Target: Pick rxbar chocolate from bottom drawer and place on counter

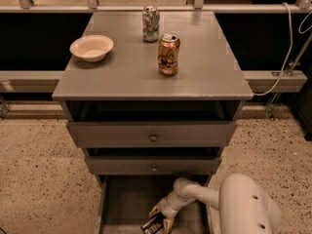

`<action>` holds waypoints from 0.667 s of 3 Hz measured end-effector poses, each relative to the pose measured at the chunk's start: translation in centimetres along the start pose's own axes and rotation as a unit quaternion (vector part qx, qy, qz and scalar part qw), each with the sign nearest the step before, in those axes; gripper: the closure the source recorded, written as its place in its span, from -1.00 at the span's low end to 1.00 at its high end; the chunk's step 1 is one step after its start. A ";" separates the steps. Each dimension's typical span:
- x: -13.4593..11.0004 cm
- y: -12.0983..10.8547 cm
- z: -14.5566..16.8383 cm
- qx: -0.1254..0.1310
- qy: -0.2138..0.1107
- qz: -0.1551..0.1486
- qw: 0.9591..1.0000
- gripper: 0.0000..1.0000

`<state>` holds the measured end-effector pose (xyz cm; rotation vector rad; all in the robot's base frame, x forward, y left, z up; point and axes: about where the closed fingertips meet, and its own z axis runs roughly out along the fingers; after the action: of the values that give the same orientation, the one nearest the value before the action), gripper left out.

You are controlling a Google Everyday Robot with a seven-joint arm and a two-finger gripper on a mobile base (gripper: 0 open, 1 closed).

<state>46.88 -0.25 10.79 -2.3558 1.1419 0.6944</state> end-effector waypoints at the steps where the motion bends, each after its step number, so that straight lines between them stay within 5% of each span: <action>1: -0.1 0.0 -0.1 0.000 0.000 0.000 1.000 0.94; 2: -0.2 -0.1 -0.3 0.000 0.000 0.000 1.000 1.00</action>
Offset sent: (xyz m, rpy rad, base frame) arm 0.0082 -0.0063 0.0132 0.0648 -0.0288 -0.0448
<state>46.88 -0.25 11.13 -2.3557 1.1419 0.6944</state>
